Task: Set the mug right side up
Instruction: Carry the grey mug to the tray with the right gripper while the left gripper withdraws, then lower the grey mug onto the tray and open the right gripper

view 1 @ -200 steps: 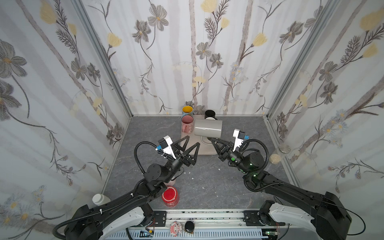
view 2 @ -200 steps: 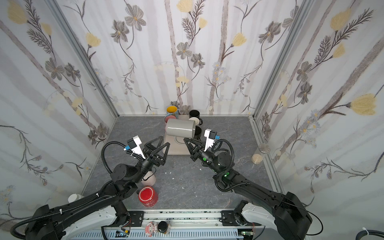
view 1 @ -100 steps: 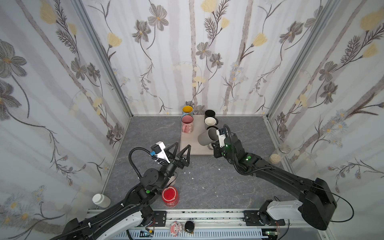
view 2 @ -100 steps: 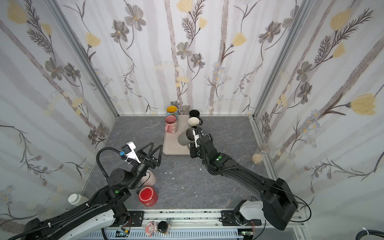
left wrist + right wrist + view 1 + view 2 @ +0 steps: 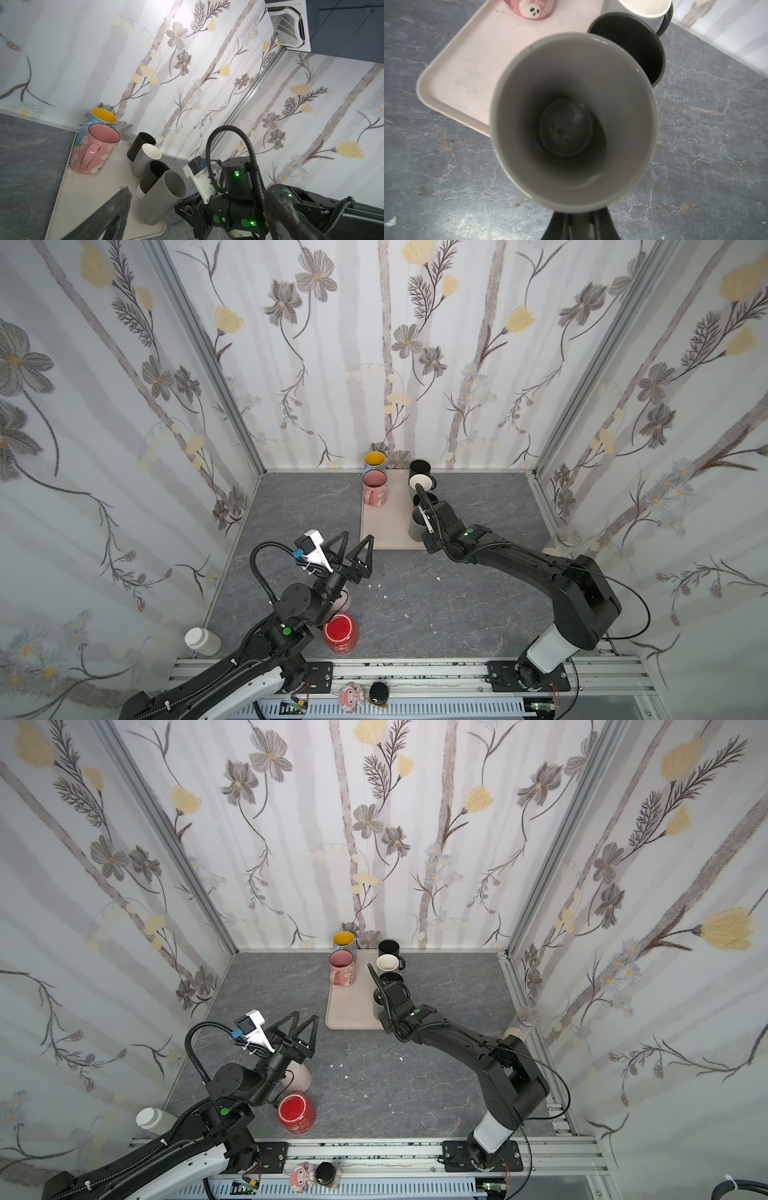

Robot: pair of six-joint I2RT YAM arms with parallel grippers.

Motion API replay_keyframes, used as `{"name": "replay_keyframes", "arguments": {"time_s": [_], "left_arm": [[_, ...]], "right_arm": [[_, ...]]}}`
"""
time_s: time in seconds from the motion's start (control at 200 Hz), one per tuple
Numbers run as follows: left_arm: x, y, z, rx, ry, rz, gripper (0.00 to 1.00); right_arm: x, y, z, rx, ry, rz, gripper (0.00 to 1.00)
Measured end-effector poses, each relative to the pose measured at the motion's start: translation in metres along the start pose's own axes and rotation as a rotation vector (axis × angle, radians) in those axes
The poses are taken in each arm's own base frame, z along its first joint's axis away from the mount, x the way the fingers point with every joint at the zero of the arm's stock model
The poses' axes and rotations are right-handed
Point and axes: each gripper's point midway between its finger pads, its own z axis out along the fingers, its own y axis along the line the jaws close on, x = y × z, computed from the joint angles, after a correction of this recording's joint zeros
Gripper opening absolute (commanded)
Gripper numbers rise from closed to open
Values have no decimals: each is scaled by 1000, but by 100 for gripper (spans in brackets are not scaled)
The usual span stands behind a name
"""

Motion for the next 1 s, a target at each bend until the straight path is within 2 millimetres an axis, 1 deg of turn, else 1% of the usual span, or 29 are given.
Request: {"name": "replay_keyframes", "arguments": {"time_s": [0.06, 0.13, 0.335, 0.445, 0.539, 0.574, 0.649, 0.679, 0.714, 0.779, 0.839, 0.929, 0.999, 1.004], "left_arm": [[0, 2, -1, -7, 1, 2, 100], [0, 3, -2, -13, 0, 3, 100], [-2, 6, -6, -18, -7, 3, 100], [-2, 6, -7, -20, -9, 6, 100], [-2, 6, -7, -20, -10, 5, 100], [-2, 6, -7, -20, -9, 6, 100], [-3, 6, -7, -19, -11, 5, 100], [-3, 6, -8, -20, -9, 6, 100], [-3, 6, -8, -21, -9, 8, 100], [-4, 7, -8, -27, -7, 14, 100], [-6, 7, -9, -33, -10, 24, 100], [-9, 7, -9, -40, -16, 31, 100], [-13, 7, -10, -46, -27, 32, 100], [-13, 7, -10, -46, -28, 32, 100]], "right_arm": [[6, -3, 7, 5, 30, -6, 0], [9, -4, 13, 1, 48, -4, 0], [8, -3, 17, -8, 70, -12, 0], [10, -3, 19, -8, 90, -11, 19], [12, -4, 21, -3, 99, 3, 26], [11, -5, 21, -2, 98, 5, 34], [11, -7, 21, 8, 98, 23, 56], [10, -7, 21, 8, 97, 24, 63], [9, -7, 20, 7, 93, 26, 68], [5, -9, 13, 4, 71, 39, 72], [-4, -9, 3, -8, 32, 56, 74], [-19, -9, -15, -35, -40, 85, 78], [-29, -3, -32, -73, -96, 97, 82], [-30, -2, -34, -76, -103, 97, 84]]}}
